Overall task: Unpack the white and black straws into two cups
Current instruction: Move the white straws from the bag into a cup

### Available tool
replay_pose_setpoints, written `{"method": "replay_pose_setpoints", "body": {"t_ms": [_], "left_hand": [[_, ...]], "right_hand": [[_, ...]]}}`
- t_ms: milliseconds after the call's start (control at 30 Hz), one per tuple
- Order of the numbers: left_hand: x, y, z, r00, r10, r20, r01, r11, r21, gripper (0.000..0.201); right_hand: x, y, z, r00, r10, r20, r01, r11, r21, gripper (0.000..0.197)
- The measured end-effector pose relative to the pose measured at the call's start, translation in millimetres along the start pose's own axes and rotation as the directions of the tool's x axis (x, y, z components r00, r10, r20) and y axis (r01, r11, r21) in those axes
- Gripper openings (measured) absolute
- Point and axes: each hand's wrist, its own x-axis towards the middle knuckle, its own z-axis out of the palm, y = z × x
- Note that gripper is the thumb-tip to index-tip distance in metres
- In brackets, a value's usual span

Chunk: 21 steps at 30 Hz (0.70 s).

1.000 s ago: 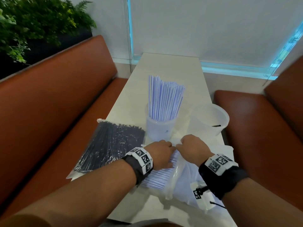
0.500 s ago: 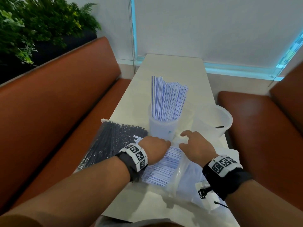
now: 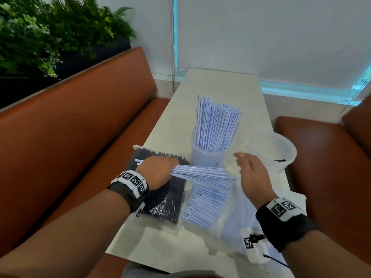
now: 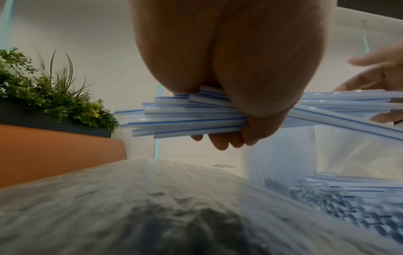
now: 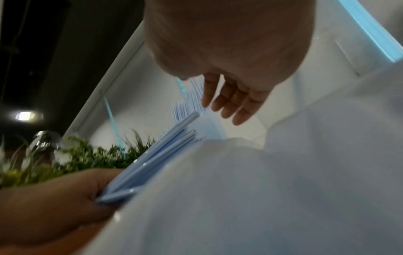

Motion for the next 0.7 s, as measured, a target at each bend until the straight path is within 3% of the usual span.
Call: {"method": "replay_pose_setpoints", "body": {"t_ms": [100, 367, 500, 600, 700], "left_hand": [[4, 3, 1, 0.998, 0.005, -0.061, -0.006, 1.000, -0.018, 0.017], [-3, -34, -14, 0.990, -0.094, -0.104, 0.086, 0.993, -0.081, 0.018], [-2, -2, -19, 0.992, -0.054, -0.111, 0.033, 0.982, -0.188, 0.018], [9, 30, -20, 0.991, 0.037, -0.130, -0.060, 0.982, -0.177, 0.015], [18, 38, -25, 0.990, 0.022, -0.141, -0.045, 0.986, -0.160, 0.019]], "right_hand": [[0, -4, -2, 0.999, 0.036, -0.035, -0.027, 0.975, 0.222, 0.046], [-4, -5, -11, 0.998, 0.068, 0.002, -0.065, 0.954, 0.294, 0.052], [-4, -19, 2, 0.998, 0.060, 0.013, -0.061, 0.920, 0.386, 0.043], [-3, -27, 11, 0.999, 0.006, 0.047, -0.021, 0.945, 0.326, 0.036], [2, -30, 3, 0.996, -0.011, -0.085, 0.040, 0.937, 0.346, 0.033]]}}
